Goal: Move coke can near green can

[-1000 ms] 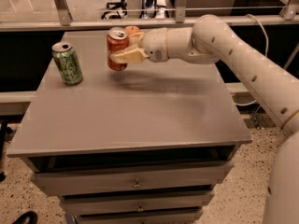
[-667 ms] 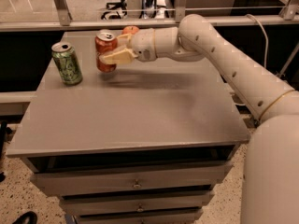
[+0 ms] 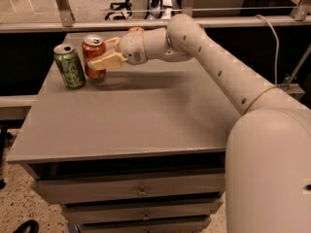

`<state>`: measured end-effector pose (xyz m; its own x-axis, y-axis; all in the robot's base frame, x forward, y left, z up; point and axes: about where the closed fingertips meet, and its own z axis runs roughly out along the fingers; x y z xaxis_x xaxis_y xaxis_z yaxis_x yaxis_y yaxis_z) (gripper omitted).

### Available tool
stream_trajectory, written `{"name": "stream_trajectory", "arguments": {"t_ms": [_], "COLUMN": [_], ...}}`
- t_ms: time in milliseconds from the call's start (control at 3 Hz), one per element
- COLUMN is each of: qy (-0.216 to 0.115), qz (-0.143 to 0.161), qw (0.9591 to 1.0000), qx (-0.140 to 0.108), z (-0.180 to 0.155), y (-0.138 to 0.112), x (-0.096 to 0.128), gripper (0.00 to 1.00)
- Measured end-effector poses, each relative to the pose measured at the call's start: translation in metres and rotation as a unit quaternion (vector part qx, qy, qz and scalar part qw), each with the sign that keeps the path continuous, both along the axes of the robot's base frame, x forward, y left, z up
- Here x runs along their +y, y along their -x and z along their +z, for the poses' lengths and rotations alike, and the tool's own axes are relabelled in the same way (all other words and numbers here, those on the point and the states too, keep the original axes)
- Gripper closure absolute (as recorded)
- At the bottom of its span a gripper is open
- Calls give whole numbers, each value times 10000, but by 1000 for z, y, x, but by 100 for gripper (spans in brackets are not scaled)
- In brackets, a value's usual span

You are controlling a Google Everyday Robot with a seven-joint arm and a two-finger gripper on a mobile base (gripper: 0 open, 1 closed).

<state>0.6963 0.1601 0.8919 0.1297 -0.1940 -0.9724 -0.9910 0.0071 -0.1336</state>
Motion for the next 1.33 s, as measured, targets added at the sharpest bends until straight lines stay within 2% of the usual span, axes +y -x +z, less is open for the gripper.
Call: {"name": "stream_trajectory", "arguments": {"t_ms": [333, 667, 1333], "qy": [216, 418, 621], "qz": [87, 48, 4], "qw": [9997, 9990, 9978], "qx": [-43, -129, -241], "z": [-5, -11, -18], "y": [-2, -8, -16], "x": [14, 17, 21], "gripper": [82, 59, 12]}}
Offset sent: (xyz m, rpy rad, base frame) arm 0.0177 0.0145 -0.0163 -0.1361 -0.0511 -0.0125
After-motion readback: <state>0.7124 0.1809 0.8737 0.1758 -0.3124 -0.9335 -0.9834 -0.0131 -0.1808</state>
